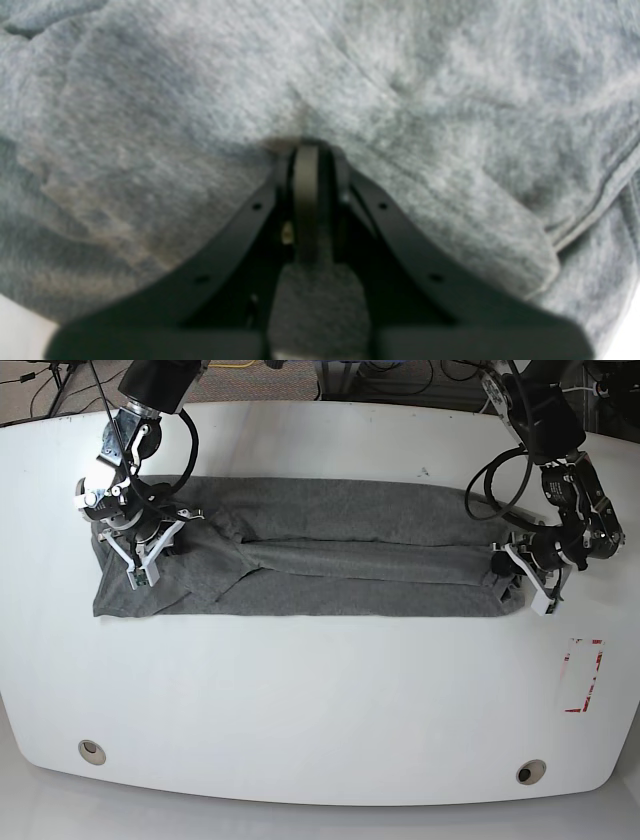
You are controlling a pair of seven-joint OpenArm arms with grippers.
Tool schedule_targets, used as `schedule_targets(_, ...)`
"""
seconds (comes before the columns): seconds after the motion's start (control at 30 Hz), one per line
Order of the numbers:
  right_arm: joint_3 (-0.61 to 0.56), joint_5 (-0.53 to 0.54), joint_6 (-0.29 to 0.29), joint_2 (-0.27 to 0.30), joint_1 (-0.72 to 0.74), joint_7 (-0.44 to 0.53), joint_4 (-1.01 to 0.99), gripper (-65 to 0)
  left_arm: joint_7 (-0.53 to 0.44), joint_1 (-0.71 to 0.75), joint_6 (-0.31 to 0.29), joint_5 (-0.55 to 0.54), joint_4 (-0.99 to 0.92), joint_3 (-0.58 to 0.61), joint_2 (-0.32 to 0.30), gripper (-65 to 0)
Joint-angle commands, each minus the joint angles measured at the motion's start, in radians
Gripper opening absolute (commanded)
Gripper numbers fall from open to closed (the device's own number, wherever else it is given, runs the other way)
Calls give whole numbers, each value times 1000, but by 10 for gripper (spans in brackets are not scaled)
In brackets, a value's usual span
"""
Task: Layout the t-shirt on the table in an organized manner, then fold the t-shirt properly
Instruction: 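Carry the strip's end with the left gripper toward the right gripper, folding it over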
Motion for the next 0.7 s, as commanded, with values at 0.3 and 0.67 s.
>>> schedule_targets(0.3,2,9,-1,11,13,22,17,-612,183,-30,0,-15,440,44,5,-633)
schedule_targets(0.67,0,7,-1,14,19,59,-76,-612,208,-57,0,-15,558,206,89,-632)
